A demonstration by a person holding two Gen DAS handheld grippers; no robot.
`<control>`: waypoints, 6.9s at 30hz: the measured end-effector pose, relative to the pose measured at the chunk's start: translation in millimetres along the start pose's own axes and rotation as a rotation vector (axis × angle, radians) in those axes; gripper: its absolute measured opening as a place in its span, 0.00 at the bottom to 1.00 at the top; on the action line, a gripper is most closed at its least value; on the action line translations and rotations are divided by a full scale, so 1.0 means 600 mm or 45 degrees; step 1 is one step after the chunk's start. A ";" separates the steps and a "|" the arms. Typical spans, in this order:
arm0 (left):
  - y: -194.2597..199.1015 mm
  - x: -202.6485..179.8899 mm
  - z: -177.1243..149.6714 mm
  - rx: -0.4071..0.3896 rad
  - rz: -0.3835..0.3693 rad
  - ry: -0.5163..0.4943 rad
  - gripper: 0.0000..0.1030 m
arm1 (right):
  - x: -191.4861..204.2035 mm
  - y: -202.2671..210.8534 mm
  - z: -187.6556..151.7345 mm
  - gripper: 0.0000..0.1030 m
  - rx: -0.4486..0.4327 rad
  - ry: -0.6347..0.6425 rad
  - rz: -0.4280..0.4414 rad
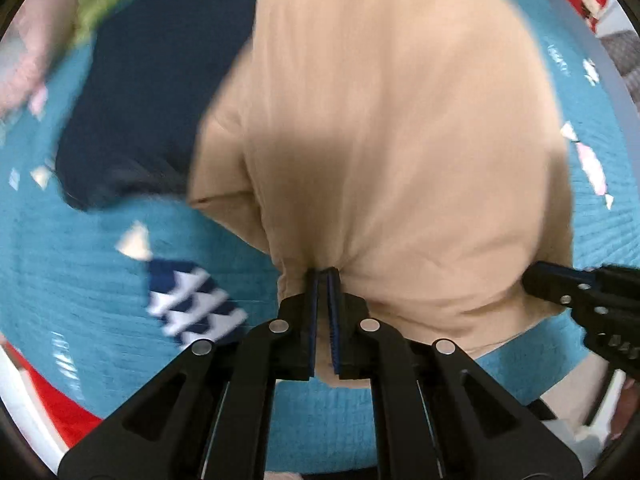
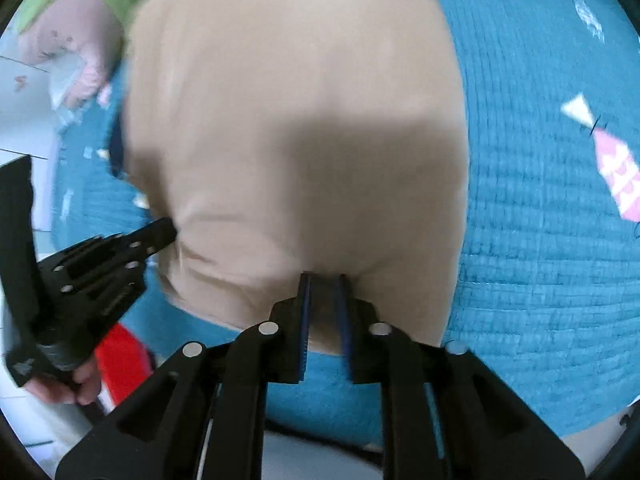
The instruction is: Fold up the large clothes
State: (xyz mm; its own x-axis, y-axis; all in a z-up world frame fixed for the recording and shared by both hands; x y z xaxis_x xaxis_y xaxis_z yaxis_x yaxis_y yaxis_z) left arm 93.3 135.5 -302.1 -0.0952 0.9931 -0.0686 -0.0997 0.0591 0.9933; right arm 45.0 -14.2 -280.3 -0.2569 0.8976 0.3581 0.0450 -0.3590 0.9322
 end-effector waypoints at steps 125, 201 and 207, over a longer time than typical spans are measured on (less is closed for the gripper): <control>0.036 0.469 0.337 -0.275 -0.749 0.793 0.90 | 0.239 -0.065 0.461 0.79 -0.575 0.104 0.522; 0.204 0.192 0.008 -0.591 0.130 0.418 0.79 | 0.165 0.145 0.093 0.81 -0.601 0.356 -0.085; 0.243 0.088 -0.005 -0.662 0.082 0.330 0.88 | 0.097 0.223 0.054 0.91 -0.744 0.259 -0.220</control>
State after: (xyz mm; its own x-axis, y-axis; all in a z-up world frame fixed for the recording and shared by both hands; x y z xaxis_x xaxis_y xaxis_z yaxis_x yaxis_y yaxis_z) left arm 70.8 196.4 -161.1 -0.3500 0.9318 -0.0957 -0.5528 -0.1230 0.8242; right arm 67.4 -1.7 -133.3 -0.3942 0.9091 0.1348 -0.5323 -0.3455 0.7729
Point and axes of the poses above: each gripper's, at about its wrist camera, not at the fingertips, and y roughly against the way its jaws point, x to its left, z to its top, the point moved 7 cm from there along -y, roughly the way its jaws point, and after that the axes turned 10 degrees about y, right-handed, at the moved point
